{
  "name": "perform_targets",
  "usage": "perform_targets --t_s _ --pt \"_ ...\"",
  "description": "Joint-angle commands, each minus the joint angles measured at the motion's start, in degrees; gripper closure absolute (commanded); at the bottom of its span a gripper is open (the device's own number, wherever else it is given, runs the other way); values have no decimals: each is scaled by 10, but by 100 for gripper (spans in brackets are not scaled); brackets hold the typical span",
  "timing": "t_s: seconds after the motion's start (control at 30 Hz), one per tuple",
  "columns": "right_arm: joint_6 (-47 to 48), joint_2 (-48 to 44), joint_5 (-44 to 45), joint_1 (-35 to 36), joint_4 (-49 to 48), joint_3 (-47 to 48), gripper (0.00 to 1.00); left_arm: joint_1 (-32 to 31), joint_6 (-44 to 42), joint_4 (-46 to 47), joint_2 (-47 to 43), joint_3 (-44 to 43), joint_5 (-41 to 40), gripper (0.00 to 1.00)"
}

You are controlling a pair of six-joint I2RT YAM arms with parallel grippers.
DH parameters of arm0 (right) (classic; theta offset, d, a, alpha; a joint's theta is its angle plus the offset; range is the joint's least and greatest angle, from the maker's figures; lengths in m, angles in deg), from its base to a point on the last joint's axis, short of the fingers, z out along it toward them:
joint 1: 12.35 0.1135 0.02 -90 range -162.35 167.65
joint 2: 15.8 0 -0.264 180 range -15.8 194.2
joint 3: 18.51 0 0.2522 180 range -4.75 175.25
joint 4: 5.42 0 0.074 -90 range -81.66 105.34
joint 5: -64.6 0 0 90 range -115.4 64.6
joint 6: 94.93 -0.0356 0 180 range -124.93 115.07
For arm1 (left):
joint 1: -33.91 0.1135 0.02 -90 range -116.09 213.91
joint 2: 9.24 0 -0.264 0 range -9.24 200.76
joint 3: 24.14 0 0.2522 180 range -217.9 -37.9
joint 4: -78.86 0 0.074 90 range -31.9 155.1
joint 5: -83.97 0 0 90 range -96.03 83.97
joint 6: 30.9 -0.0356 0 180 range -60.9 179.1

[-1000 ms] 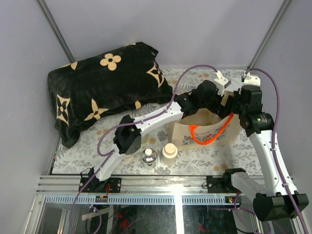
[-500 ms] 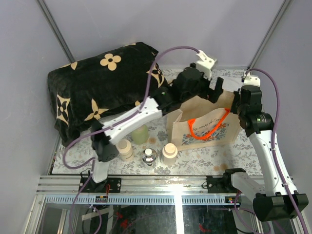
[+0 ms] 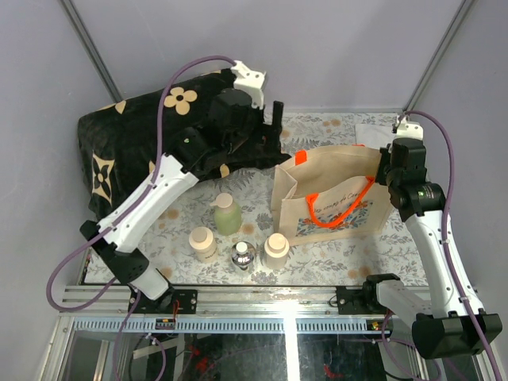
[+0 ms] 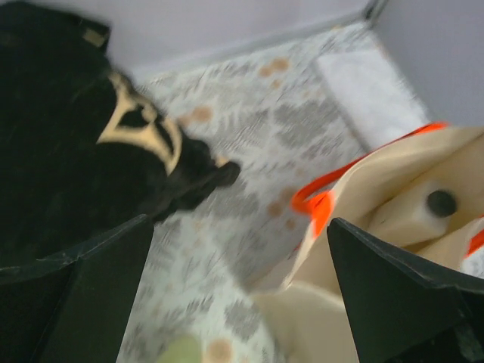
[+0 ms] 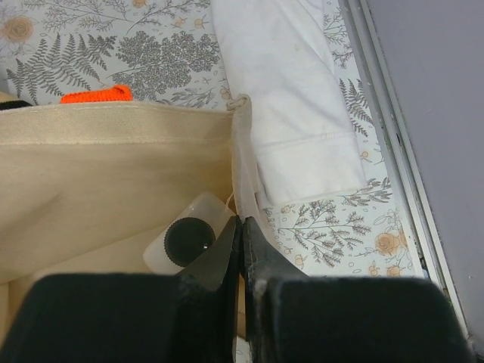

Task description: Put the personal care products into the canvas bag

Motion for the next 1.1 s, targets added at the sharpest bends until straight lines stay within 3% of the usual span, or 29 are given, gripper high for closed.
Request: perform_targets --t_s 0.0,0.23,0.57,1.07 --pt "13 15 10 -3 54 22 100 31 52 -180 -43 58 -37 0" --pt "6 16 -7 -3 59 21 100 50 101 -253 -118 198 -19 0" --pt "12 13 -4 -3 58 20 100 67 111 -232 -155 314 20 0" --pt "16 12 12 -3 68 30 100 68 95 -146 -118 367 74 0"
